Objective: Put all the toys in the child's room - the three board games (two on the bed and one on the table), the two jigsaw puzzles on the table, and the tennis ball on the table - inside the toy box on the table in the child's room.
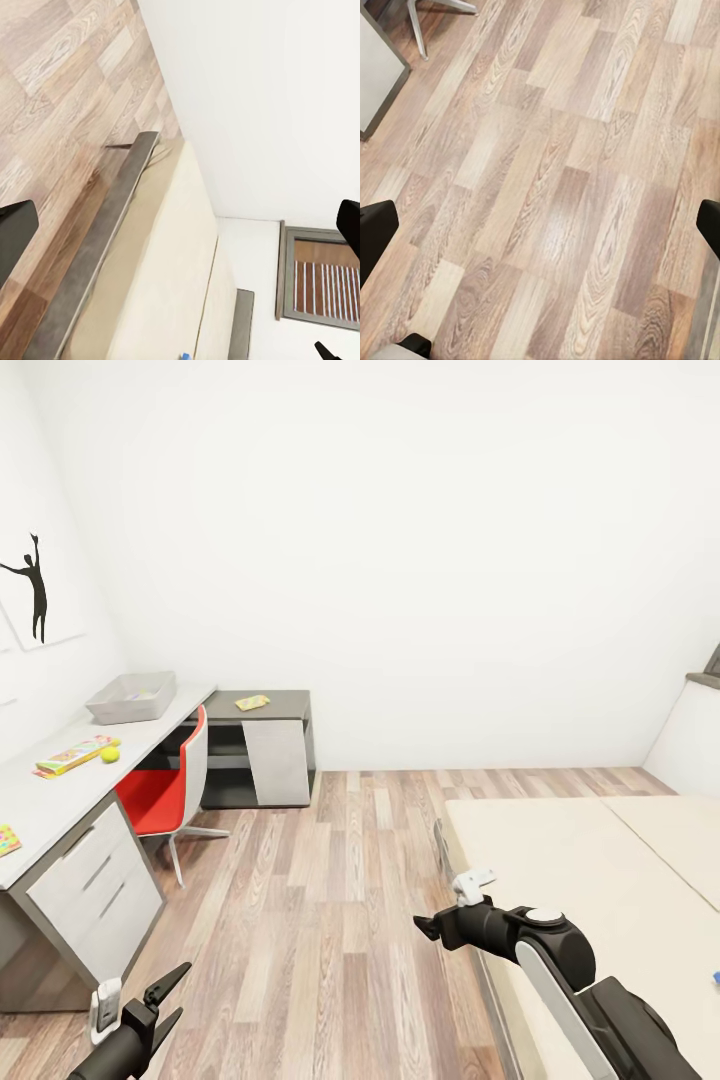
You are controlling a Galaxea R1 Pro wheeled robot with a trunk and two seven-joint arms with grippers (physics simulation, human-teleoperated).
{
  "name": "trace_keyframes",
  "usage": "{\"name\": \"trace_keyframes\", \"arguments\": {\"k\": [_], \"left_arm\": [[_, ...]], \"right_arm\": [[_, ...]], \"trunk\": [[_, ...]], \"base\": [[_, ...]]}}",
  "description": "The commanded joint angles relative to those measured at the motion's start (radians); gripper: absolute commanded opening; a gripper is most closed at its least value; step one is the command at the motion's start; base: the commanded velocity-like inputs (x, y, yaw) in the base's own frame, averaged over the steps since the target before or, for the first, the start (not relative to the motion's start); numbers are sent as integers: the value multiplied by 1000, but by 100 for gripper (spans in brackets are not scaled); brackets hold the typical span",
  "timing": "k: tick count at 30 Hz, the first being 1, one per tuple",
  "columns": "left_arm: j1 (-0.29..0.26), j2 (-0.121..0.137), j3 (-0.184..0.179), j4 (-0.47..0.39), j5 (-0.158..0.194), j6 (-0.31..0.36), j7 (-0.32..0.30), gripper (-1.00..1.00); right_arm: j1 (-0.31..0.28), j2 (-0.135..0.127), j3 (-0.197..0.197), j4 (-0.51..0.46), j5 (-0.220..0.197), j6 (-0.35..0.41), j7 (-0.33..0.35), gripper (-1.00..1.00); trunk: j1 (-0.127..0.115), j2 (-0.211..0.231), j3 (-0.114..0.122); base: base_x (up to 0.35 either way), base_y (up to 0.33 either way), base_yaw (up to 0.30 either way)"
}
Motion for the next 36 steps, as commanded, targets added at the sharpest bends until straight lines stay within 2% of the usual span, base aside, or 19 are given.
{"name": "trace_keyframes", "arguments": {"k": [1, 14, 36], "left_arm": [[0, 0, 1, -1, 7, 8, 1, 100], [0, 0, 1, -1, 7, 8, 1, 100], [0, 0, -1, -1, 6, 8, 2, 100]], "right_arm": [[-1, -1, 1, -1, 8, 4, 8, 100], [-1, -1, 1, -1, 8, 3, 8, 100], [-1, -2, 0, -1, 7, 4, 8, 100]], "trunk": [[1, -2, -2], [1, -2, -2], [1, -2, -2]], "base": [[0, -1, 9], [0, 0, 104], [0, -29, 13]]}}
